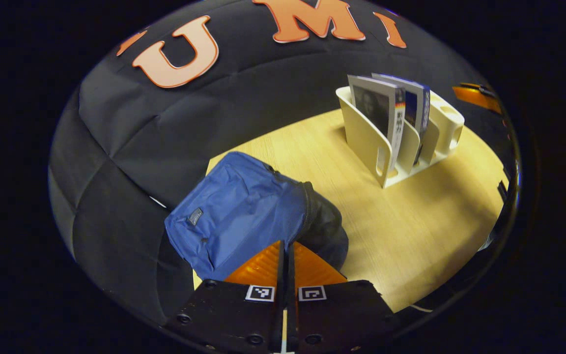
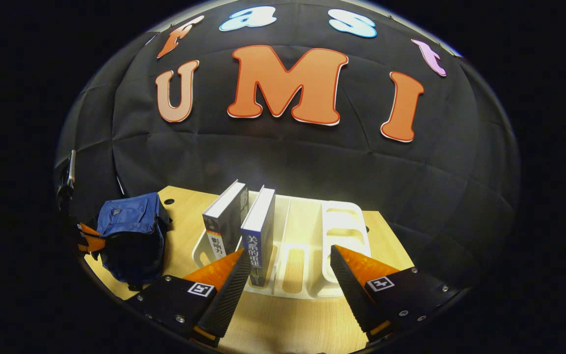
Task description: Open the schoolbag, grab two books from the bookshelf and put them into the schoolbag.
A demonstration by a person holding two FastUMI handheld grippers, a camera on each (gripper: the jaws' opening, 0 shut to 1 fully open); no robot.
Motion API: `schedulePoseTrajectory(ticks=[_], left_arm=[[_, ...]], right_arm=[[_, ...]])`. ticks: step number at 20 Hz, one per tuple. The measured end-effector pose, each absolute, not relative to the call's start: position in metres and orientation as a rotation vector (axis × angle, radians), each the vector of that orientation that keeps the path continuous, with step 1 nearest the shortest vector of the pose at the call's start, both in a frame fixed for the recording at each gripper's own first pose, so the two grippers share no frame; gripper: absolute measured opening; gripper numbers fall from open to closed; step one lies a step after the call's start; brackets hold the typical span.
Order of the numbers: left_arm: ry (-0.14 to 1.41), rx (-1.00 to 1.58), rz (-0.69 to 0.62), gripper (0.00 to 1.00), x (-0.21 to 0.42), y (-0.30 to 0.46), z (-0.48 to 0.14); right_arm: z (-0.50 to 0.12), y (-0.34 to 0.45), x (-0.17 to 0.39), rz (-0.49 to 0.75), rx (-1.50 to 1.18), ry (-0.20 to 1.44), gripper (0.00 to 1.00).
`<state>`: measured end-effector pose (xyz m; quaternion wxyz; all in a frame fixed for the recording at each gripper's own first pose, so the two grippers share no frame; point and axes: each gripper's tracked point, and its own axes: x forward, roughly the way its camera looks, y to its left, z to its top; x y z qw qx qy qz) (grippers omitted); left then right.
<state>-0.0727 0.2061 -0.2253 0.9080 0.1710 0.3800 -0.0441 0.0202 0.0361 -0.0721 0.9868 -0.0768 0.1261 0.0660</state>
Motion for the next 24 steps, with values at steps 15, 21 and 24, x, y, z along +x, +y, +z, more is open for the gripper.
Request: schedulePoseTrajectory(ticks=[15,21,24], left_arm=[[0.701,-0.105,-0.136,0.02,-0.024,0.249,-0.172],[0.672,-0.185,-0.168,0.02,-0.009,0.268,-0.157],[0.661,-0.202,-0.188,0.02,-0.002,0.274,-0.152]], right_arm=[[-0.05,0.149,0.06,0.349,-0.099,0.447,0.97],[-0.065,0.164,0.077,0.337,-0.124,0.564,0.97],[-0.075,0.166,0.084,0.32,-0.121,0.626,0.97]])
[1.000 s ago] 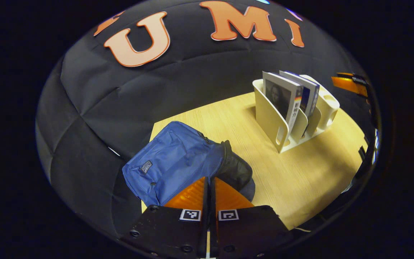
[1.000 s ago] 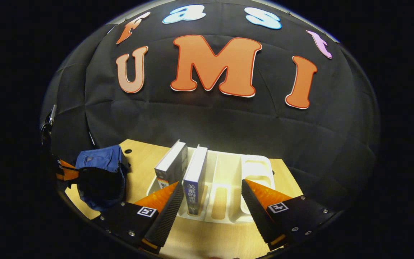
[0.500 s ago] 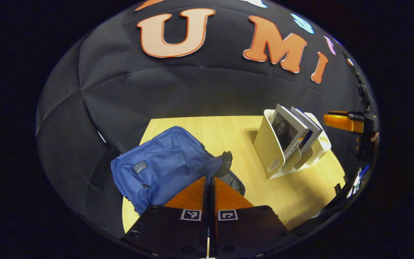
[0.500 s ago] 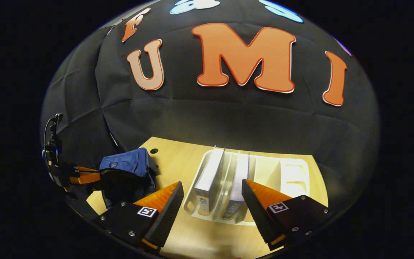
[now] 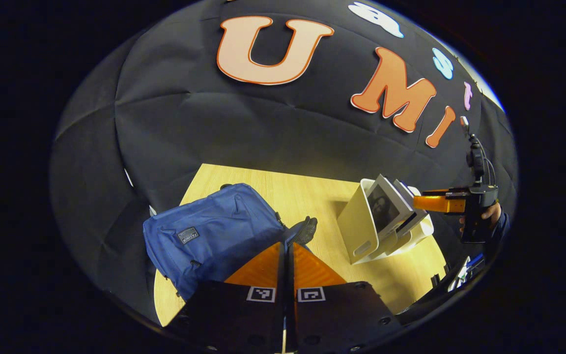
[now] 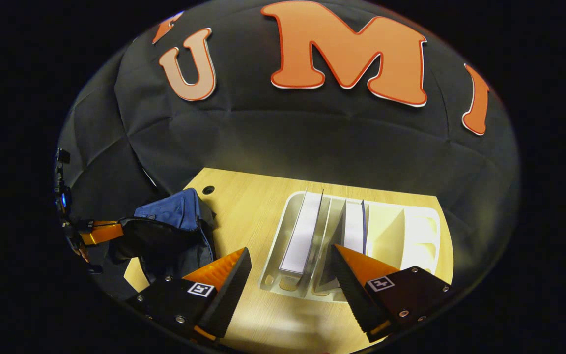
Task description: Open the schoolbag, grab two books from the bookshelf and put them into the schoolbag.
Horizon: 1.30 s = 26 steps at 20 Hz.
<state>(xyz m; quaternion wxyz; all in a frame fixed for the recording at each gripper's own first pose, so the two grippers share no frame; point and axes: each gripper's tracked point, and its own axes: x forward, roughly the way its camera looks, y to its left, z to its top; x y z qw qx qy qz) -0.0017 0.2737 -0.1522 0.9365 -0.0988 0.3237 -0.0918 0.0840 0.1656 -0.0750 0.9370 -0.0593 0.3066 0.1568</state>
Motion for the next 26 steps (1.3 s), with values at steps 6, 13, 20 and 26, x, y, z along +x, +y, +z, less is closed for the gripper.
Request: schedulePoseTrajectory(ticks=[6,13,20,26], left_arm=[[0.65,-0.23,-0.22,0.02,0.003,0.276,-0.156],[0.651,-0.278,-0.242,0.02,-0.001,0.277,-0.158],[0.656,-0.292,-0.255,0.02,0.0,0.278,-0.161],[0.66,-0.295,-0.261,0.02,0.002,0.279,-0.168]], right_arm=[[-0.101,0.168,0.111,0.252,-0.174,0.754,0.97],[-0.132,0.174,0.143,0.221,-0.134,0.964,0.88],[-0.155,0.176,0.153,0.178,-0.132,1.1,0.57],[-0.157,0.172,0.151,0.168,-0.096,1.148,0.38]])
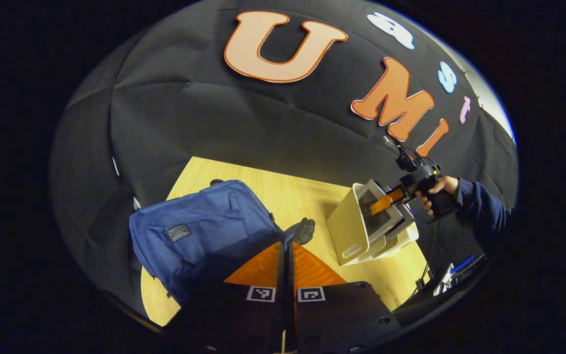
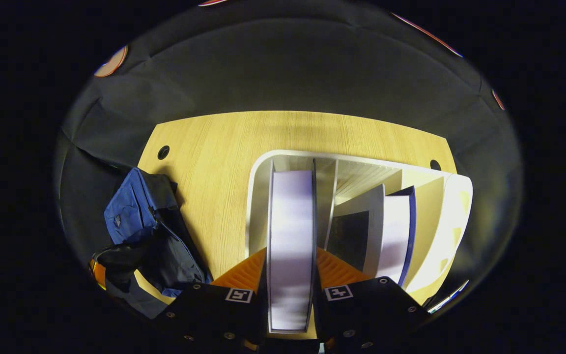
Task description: Open the schoolbag, grab two books from the bookshelf and put them into the schoolbag.
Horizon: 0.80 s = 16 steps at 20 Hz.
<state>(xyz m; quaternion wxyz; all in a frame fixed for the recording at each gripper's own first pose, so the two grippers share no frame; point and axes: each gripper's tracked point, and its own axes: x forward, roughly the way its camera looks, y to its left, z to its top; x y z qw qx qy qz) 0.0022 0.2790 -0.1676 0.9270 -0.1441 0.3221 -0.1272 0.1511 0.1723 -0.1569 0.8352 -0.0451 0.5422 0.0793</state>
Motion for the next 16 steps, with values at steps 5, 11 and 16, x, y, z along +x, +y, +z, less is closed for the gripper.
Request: schedulePoseTrajectory(ticks=[5,11,16], left_arm=[[0.675,-0.268,-0.264,0.02,0.004,0.278,-0.167],[0.688,-0.259,-0.273,0.02,0.007,0.275,-0.167],[0.696,-0.254,-0.274,0.02,0.006,0.274,-0.167]], right_arm=[[-0.144,0.173,0.147,0.191,-0.056,1.132,0.35],[-0.098,0.155,0.135,0.211,0.006,1.078,0.35],[-0.035,0.131,0.12,0.228,0.053,0.96,0.35]])
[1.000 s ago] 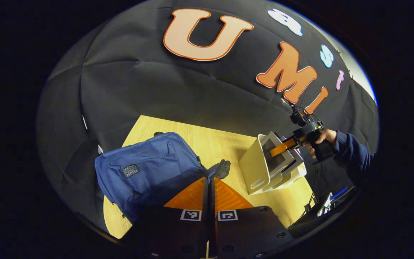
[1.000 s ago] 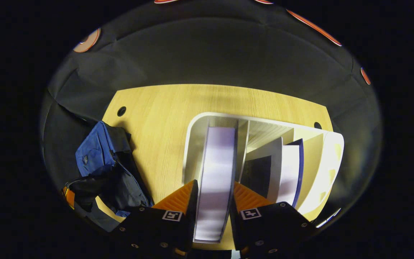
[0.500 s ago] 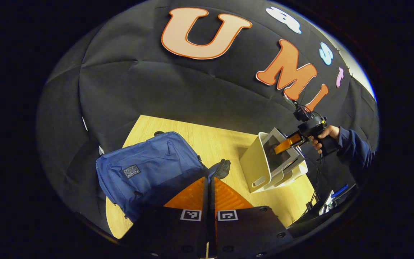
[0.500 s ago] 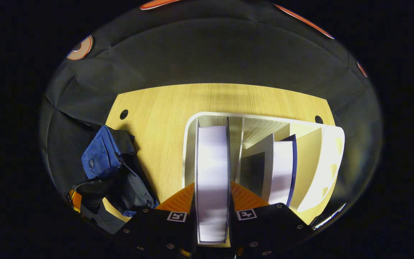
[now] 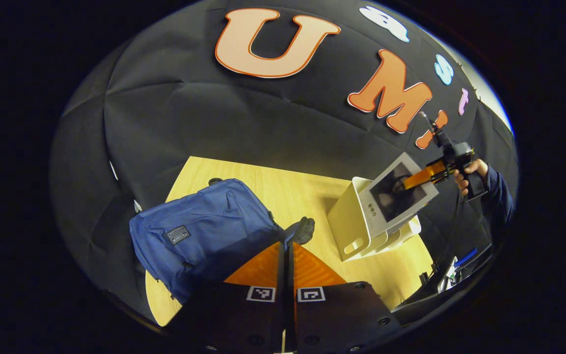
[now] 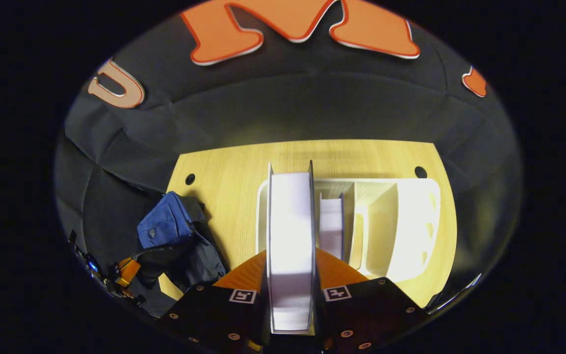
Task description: Open the schoolbag, grab two books from the bookshelf and put them into the schoolbag.
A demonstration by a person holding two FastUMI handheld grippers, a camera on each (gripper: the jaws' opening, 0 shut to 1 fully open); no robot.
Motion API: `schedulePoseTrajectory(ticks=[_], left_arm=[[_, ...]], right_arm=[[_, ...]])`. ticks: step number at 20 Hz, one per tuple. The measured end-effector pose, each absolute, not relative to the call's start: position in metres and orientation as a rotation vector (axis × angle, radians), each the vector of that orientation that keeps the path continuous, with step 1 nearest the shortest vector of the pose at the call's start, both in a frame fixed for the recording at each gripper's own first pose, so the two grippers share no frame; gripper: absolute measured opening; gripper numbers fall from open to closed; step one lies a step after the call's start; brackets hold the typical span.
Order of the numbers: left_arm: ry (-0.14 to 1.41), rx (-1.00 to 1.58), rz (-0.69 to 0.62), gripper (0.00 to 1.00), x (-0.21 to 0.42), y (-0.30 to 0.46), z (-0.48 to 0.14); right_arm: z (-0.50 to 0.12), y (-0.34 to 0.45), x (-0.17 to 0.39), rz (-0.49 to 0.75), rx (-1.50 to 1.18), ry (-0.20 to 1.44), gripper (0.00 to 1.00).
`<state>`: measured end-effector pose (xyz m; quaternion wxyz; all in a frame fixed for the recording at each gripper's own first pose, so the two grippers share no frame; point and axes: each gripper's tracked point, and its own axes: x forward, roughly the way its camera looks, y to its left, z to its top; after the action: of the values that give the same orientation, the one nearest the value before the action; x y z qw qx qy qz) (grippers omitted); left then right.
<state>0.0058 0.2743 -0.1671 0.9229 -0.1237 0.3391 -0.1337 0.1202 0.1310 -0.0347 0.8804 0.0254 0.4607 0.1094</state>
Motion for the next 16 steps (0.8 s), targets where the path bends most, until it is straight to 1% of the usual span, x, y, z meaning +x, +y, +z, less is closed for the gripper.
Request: schedulePoseTrajectory(ticks=[4,7,12,16], left_arm=[[0.708,-0.244,-0.274,0.02,0.005,0.273,-0.164],[0.745,-0.258,-0.264,0.02,0.006,0.273,-0.159],[0.764,-0.222,-0.255,0.02,0.021,0.276,-0.141],[0.825,-0.277,-0.238,0.02,0.03,0.275,-0.137]], right_arm=[[0.013,0.121,0.101,0.267,0.109,0.878,0.34],[0.034,0.132,0.079,0.354,0.152,0.834,0.34],[0.029,0.179,0.042,0.481,0.282,0.8,0.34],[0.008,0.22,0.017,0.553,0.333,0.808,0.34]])
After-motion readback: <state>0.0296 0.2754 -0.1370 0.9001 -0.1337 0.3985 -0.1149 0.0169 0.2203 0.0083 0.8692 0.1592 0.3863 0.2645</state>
